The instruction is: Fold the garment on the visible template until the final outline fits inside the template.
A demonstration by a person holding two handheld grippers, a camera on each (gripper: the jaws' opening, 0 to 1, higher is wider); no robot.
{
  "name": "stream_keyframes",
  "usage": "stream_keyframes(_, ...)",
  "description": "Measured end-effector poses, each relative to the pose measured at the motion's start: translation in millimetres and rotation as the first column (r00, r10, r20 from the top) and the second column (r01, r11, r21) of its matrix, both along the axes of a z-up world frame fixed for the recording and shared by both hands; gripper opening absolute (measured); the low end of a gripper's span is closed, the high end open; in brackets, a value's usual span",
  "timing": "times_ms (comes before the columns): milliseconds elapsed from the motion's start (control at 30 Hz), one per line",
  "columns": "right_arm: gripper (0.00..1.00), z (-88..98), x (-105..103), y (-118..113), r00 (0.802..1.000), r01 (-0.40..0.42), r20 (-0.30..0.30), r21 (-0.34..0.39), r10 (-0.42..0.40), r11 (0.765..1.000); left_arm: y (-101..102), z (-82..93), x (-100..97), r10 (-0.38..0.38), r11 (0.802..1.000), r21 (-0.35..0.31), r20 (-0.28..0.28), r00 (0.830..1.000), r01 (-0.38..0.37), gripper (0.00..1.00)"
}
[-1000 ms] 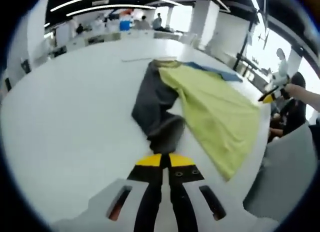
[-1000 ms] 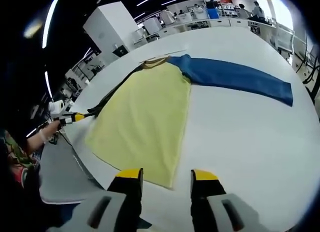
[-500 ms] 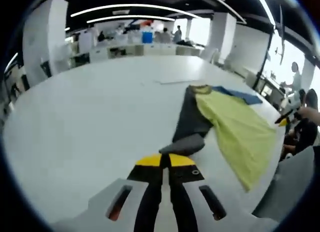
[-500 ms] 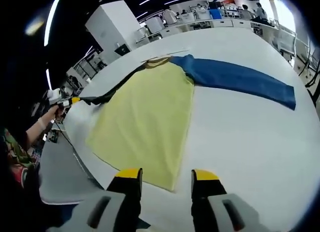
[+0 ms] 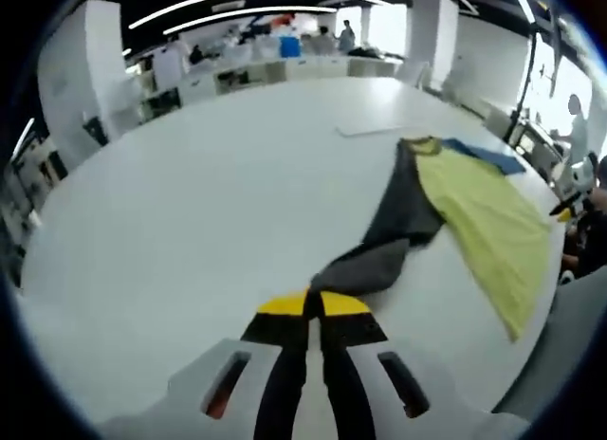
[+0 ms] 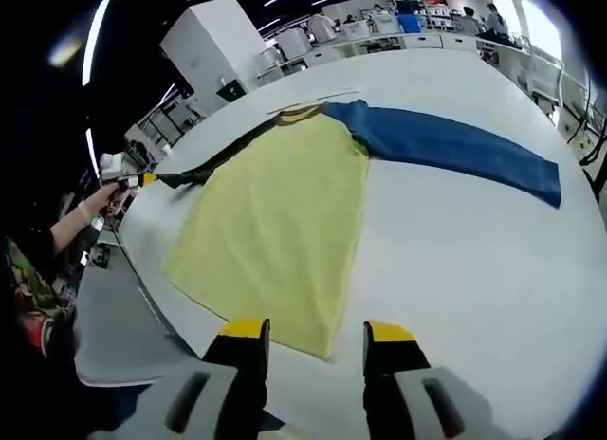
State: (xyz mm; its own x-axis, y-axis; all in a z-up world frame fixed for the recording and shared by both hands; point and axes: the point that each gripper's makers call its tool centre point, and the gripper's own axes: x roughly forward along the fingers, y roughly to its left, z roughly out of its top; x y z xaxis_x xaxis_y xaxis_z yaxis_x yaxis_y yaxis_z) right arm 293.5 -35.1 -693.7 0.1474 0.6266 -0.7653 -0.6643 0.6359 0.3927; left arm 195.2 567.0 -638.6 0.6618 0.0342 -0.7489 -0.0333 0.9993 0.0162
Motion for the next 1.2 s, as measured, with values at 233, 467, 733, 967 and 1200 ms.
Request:
stream_keyframes(233,0.37,-1.9,2.1,-1.7,1.0,0.004,-0.011,-0.02,-0.004,1.0,29.1,-20.9,-2.1,0.036,0.999,0.004,-0.109,0.993,-0.036,0.0)
stream_keyframes(467,0.37,-3.4,2.1,0.5,1.0,-0.011,-0.021,-0.043,0.01,0.999,46.7,-46.5,-3.8,0.075,0.997,-0.016,-0.199,0.977,-0.08,0.0)
stream_keyframes(733,0.38,-4.0,5.2,2.4,1.0,-0.019,-0.026,-0.061,0.017,0.998,64.8,-59.0,4.1,0.118,0.99,-0.042,-0.254,0.96,-0.133,0.0)
stream_keyframes(967,0.38,-3.1,5.8,5.5,0.999,-0.026,-0.025,-0.063,0.025,0.998,78.7,-64.7,2.3,0.144,0.987,-0.026,-0.312,0.939,-0.16,0.0)
stream_keyframes(1200,0.38,-4.1,5.7,8.1,0.999,-0.033,-0.028,-0.066,0.031,0.997,70.1,-71.3,-6.7,0.154,0.981,-0.051,-0.366,0.918,-0.185,0.0)
